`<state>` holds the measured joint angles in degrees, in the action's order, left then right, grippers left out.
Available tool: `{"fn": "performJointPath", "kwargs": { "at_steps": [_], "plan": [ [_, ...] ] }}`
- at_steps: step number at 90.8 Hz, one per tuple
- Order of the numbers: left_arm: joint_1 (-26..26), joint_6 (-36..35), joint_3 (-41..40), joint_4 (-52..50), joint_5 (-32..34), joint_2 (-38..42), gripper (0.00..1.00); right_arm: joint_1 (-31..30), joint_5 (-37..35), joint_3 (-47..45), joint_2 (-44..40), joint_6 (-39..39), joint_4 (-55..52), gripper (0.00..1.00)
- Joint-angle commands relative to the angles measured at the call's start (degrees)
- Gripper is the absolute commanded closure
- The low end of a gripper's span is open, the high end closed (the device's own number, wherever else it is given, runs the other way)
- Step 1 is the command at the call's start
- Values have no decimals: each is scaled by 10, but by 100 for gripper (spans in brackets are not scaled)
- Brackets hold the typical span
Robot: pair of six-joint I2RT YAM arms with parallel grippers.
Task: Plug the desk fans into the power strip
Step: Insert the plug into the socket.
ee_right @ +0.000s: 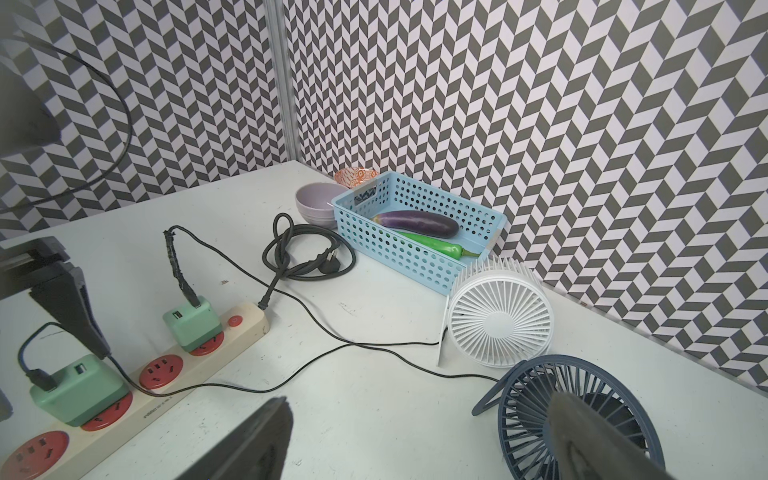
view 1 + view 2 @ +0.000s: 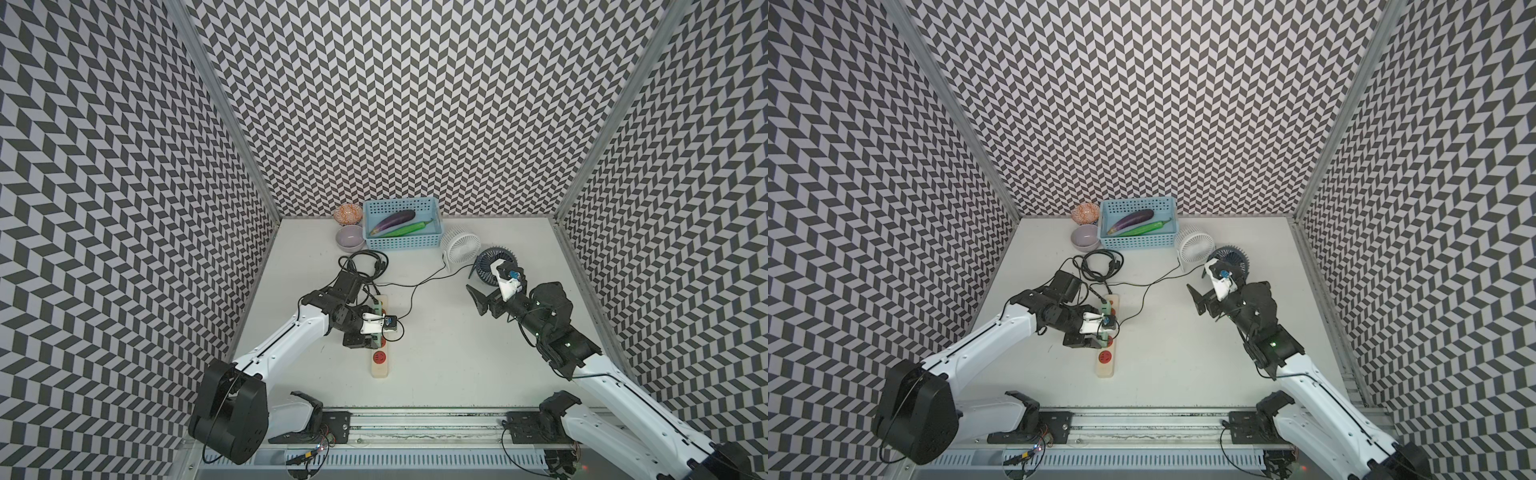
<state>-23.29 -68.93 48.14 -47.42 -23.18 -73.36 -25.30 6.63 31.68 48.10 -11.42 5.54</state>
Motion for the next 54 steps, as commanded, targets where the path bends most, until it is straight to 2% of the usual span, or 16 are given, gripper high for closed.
{"fn": "performJointPath", "kwargs": {
  "at_steps": [1, 7, 21, 48, 54],
  "plan": [
    [-4, 2, -4, 0, 0, -9, 45, 5, -4, -12, -5, 0, 27, 1],
    [-6, 6, -4, 6, 10, -17, 46, 5, -2, -17, -7, 0, 30, 0],
    [-7, 13, 2, 10, 0, -29, 61, 5, -4, -22, -11, -2, 36, 0],
    [-9, 26, -21, 35, 13, -47, 100, 5, -6, -38, -19, 0, 53, 0],
    [-9, 33, -32, 36, 22, -45, 100, 5, -10, -37, -19, -2, 48, 0]
  ]
}}
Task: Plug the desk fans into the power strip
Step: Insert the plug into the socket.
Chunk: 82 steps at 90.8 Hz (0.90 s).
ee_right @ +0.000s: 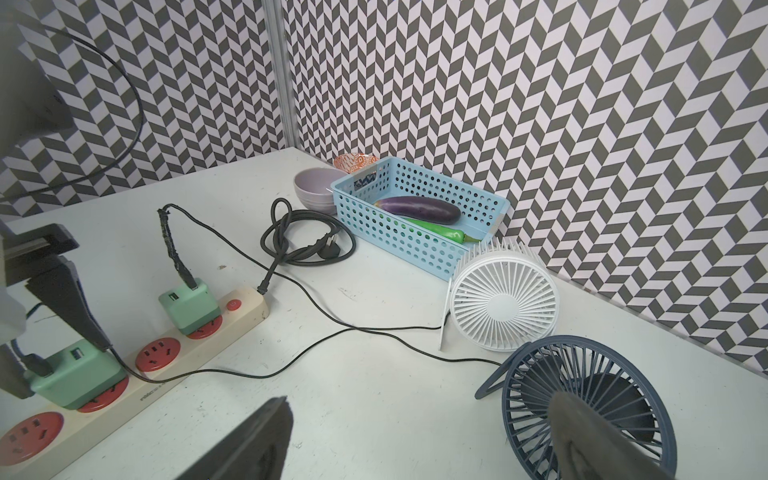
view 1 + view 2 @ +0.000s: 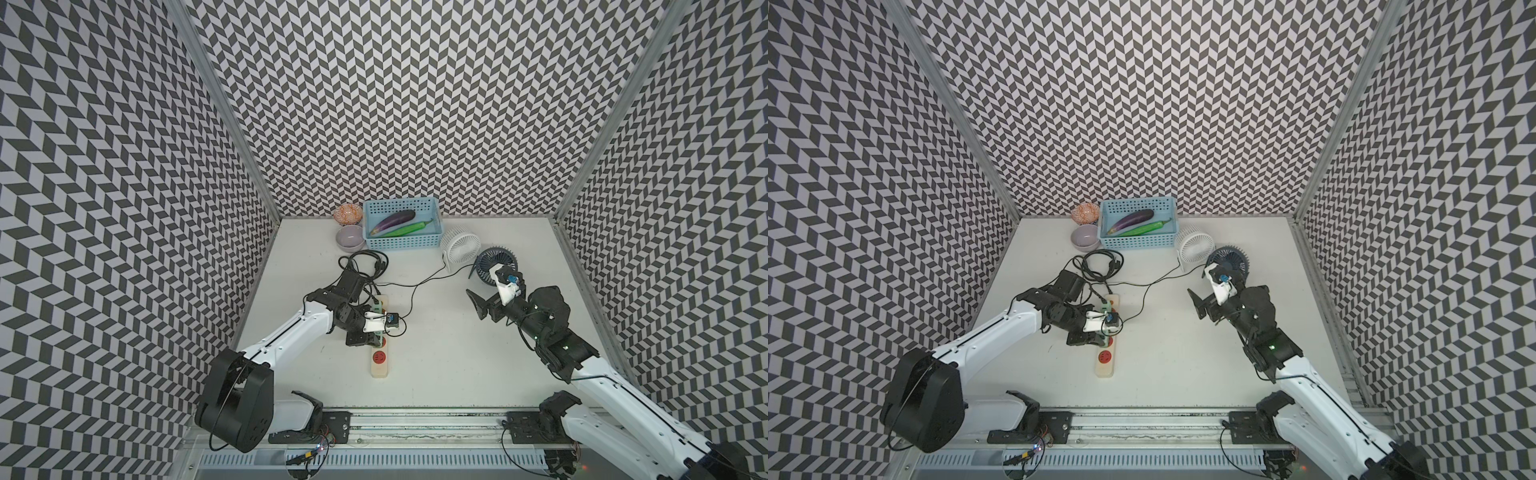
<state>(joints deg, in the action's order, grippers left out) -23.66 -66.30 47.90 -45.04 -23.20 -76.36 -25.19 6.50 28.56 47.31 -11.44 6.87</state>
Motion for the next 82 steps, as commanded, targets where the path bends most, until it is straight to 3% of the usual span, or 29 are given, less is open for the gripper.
{"fn": "performJointPath", "kwargs": {
  "at_steps": [1, 25, 62, 82],
  "plan": [
    [-5, 8, -33, 12, 24, -14, 100, 4, -10, -6, -12, -2, 35, 0],
    [6, -25, -114, 32, 57, 27, 100, 5, -16, -22, -17, 6, 58, 0],
    [49, -60, -111, 65, 88, -58, 100, 11, -42, -33, -32, 27, 67, 0],
    [49, -64, -159, 41, 80, 11, 100, 13, -39, -35, -30, 30, 72, 0]
  ]
}}
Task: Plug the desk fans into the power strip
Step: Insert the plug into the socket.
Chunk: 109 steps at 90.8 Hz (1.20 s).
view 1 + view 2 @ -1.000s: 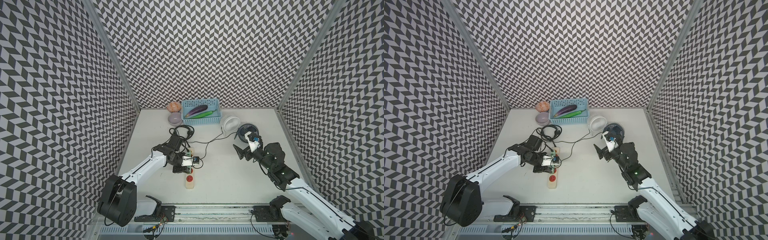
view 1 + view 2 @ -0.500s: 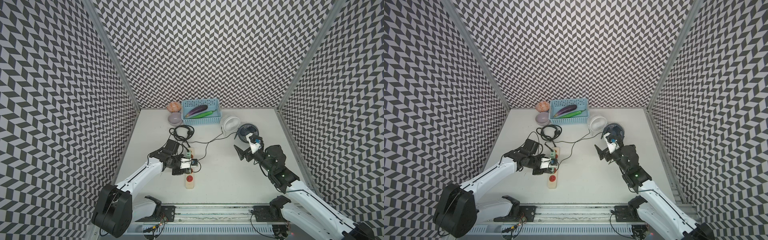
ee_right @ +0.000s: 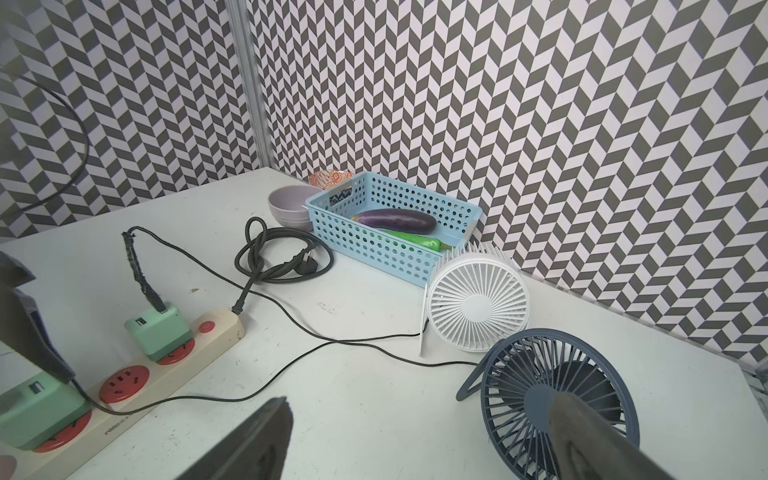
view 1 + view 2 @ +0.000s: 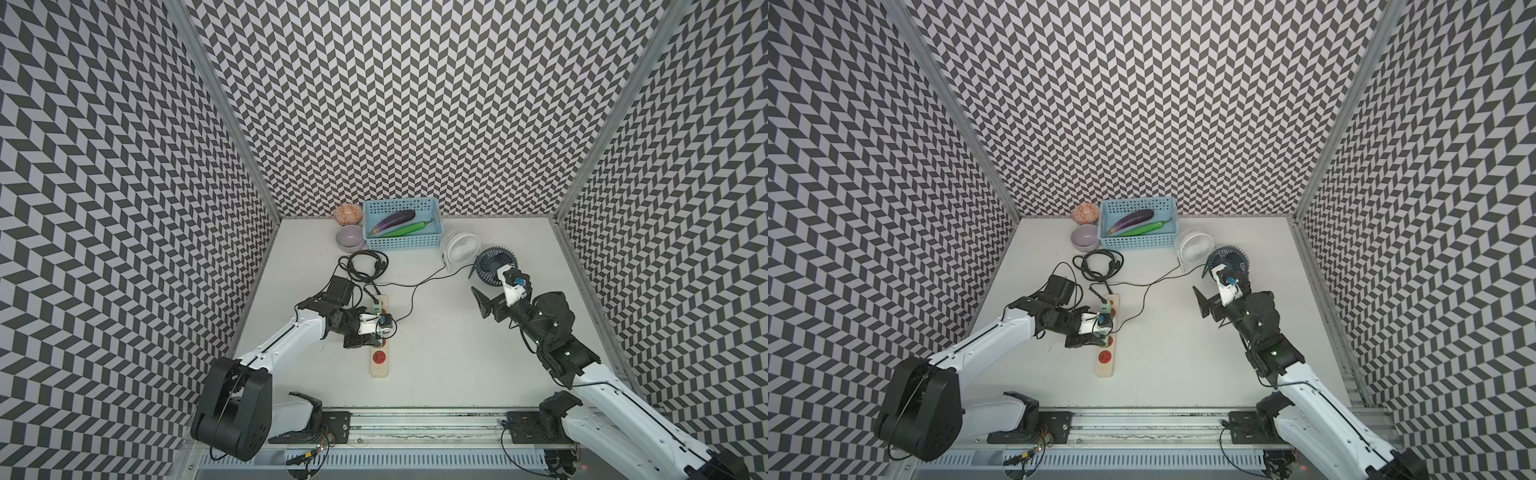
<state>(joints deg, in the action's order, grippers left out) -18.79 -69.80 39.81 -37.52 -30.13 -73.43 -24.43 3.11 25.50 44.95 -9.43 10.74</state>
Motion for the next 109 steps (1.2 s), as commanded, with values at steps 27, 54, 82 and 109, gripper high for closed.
{"fn": "performJointPath", "kwargs": {
  "at_steps": [27, 54, 82, 109],
  "plan": [
    [3, -51, -78, -15, 178, -35, 100, 6, -3, 4, 4, 7, 27, 0],
    [-13, -32, -37, -22, 139, -36, 94, 7, -7, -5, -13, 5, 22, 0],
    [-13, -28, 0, -46, 79, 26, 50, 7, 7, -2, -10, 11, 33, 0],
    [-13, 13, 98, -89, 7, 55, 15, 7, 6, -2, -5, 15, 37, 0]
  ]
}}
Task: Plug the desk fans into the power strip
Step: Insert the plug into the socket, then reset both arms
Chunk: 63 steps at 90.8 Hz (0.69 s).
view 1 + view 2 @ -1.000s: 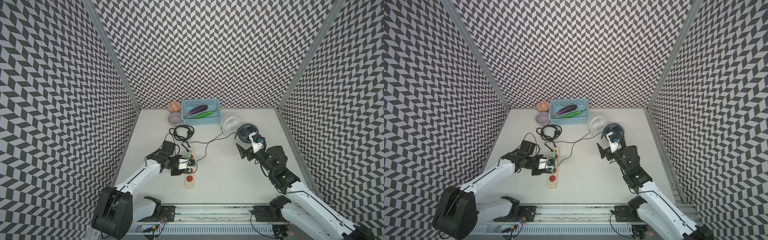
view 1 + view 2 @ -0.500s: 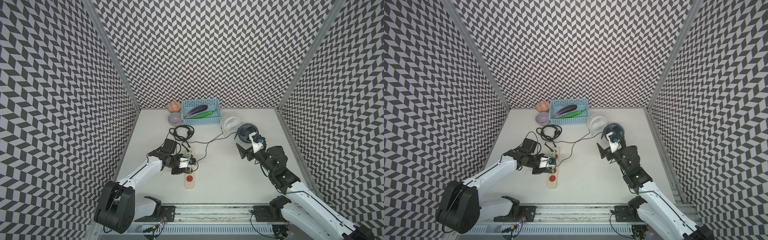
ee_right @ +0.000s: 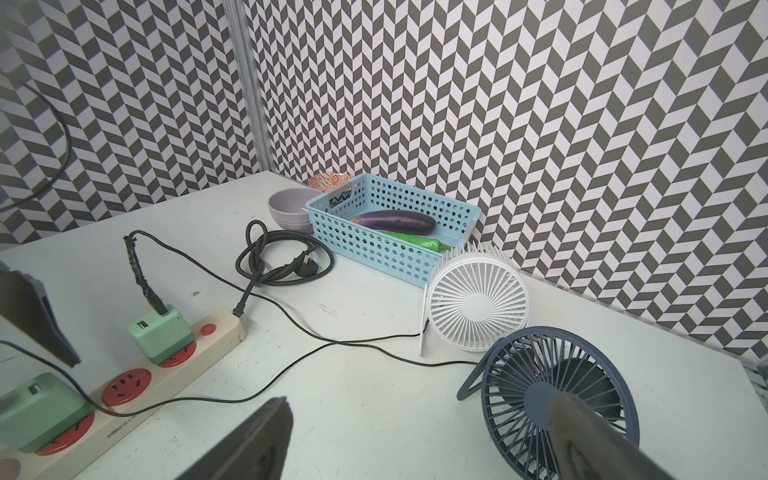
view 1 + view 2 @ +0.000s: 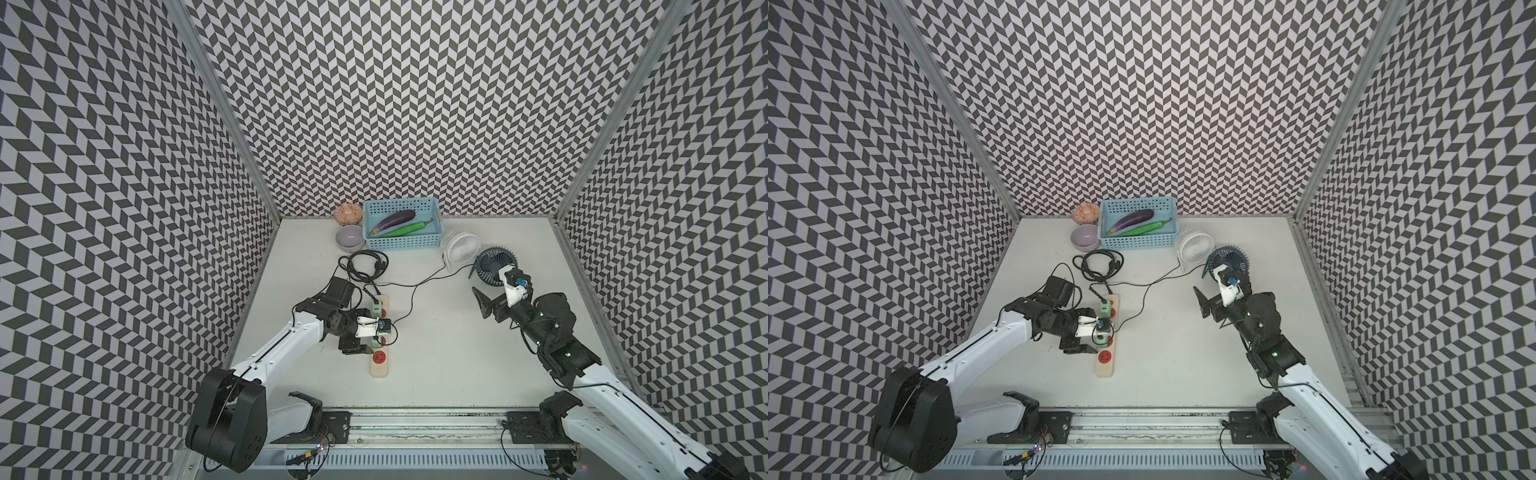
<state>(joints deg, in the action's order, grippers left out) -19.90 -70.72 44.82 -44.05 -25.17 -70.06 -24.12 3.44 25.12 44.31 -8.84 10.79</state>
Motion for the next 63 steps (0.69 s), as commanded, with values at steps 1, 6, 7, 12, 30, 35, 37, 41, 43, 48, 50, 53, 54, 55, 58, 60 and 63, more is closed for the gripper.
{"fn": "performJointPath", "kwargs": {
  "at_steps": [1, 6, 7, 12, 30, 35, 37, 41, 43, 48, 50, 53, 54, 55, 58, 60, 63],
  "plan": [
    [-2, 27, 52, -24, -46, 21, 14, 4, 3, 3, 3, 9, 36, 0],
    [3, 45, 74, -26, -68, 22, 1, 4, 1, 9, 10, 8, 28, 1],
    [4, 48, 79, -27, -74, 22, 1, 4, 0, 10, 10, 7, 27, 1],
    [8, 63, 93, -21, -92, 25, 0, 4, -4, 10, 13, 6, 27, 0],
    [34, 205, 143, 51, -133, 30, 0, 5, -41, 16, 20, 17, 37, 1],
    [42, 248, 148, 84, -140, 36, 0, 5, -54, 21, 22, 20, 32, 0],
    [44, 266, 148, 99, -139, 38, 0, 5, -63, 22, 23, 24, 32, 0],
    [47, 301, 148, 124, -134, 41, 0, 5, -80, 21, 24, 32, 35, 0],
    [51, 319, 148, 135, -131, 42, 0, 5, -88, 20, 24, 36, 37, 0],
    [65, 367, 149, 164, -121, 45, 0, 5, -104, 18, 25, 44, 43, 1],
    [71, 386, 148, 176, -114, 47, 0, 5, -112, 18, 26, 47, 44, 0],
    [78, 406, 145, 189, -98, 51, 0, 5, -120, 18, 26, 48, 47, 0],
    [80, 412, 143, 195, -91, 52, 0, 5, -123, 17, 26, 49, 48, 0],
    [81, 417, 141, 202, -84, 54, 0, 5, -125, 17, 26, 49, 49, 0],
    [82, 433, 132, 218, -65, 58, 0, 5, -131, 14, 26, 48, 56, 0],
    [82, 445, 127, 234, -48, 61, 0, 5, -135, 12, 28, 50, 60, 0],
    [82, 464, 116, 254, -25, 63, 0, 6, -144, 7, 27, 53, 68, 0]
  ]
}}
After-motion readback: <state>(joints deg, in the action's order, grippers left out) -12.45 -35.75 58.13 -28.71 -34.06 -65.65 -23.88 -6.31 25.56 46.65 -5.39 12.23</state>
